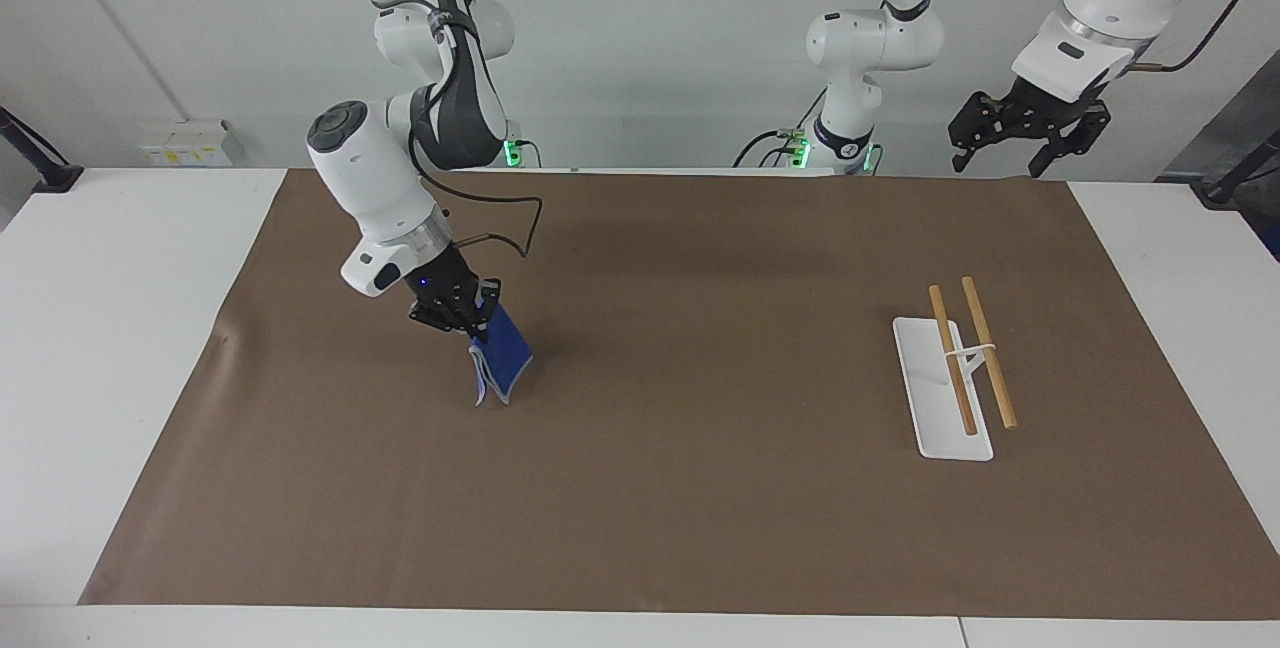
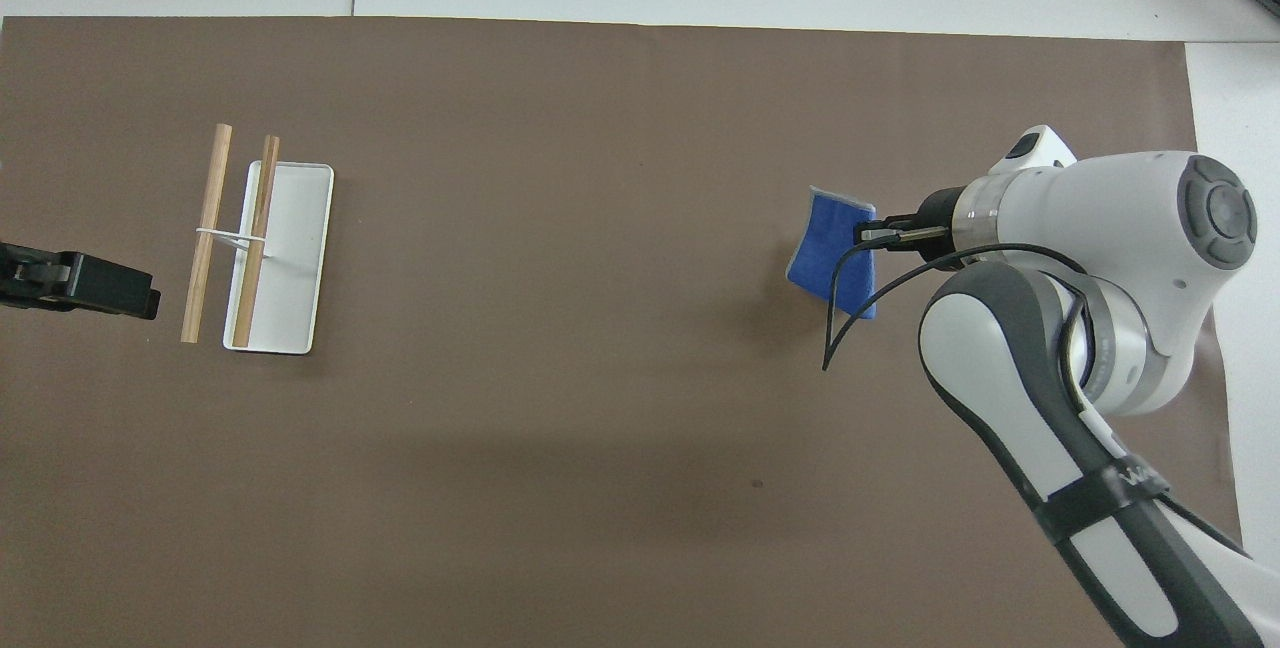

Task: Right arm passes towel to left arm to hang
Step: 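Lift the towel with the right gripper while the left gripper approaches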

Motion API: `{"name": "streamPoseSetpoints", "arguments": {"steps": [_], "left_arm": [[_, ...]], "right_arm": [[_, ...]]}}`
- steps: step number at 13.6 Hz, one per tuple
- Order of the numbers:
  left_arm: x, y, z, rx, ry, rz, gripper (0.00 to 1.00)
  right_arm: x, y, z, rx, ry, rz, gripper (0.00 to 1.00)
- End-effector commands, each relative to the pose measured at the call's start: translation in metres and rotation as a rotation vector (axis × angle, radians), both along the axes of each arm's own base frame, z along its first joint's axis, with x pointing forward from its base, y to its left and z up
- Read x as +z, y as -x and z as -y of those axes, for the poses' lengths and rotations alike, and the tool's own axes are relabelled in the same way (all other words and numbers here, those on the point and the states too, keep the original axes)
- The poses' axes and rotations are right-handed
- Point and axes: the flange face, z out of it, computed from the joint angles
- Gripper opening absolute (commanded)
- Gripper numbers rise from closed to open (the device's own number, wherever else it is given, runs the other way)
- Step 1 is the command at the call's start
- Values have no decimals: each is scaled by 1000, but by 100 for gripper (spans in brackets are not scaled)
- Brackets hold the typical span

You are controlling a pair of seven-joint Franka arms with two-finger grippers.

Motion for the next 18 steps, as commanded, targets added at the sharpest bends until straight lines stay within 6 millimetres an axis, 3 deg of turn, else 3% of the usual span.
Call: {"name": "streamPoseSetpoints", "arguments": {"steps": [1,6,10,14,18], "left_arm": [[-7,4,20,-22,1,87,100],[-13,7,49,59,170,77,100],[-25,12,89,299,339,81,100],[-44,22,99,494,539,79,100],[-63,43,131,670,668,42,100]], "right_arm": [[31,-2,-19,-22,-142,-20,0],[76,6,-48,-97,-466,-50,0],[85,17,-61,-101,-644,-141,0],[96,24,-69,-142,-817,-187,0],[99,33,-77,-199,-964,-266,0]]}}
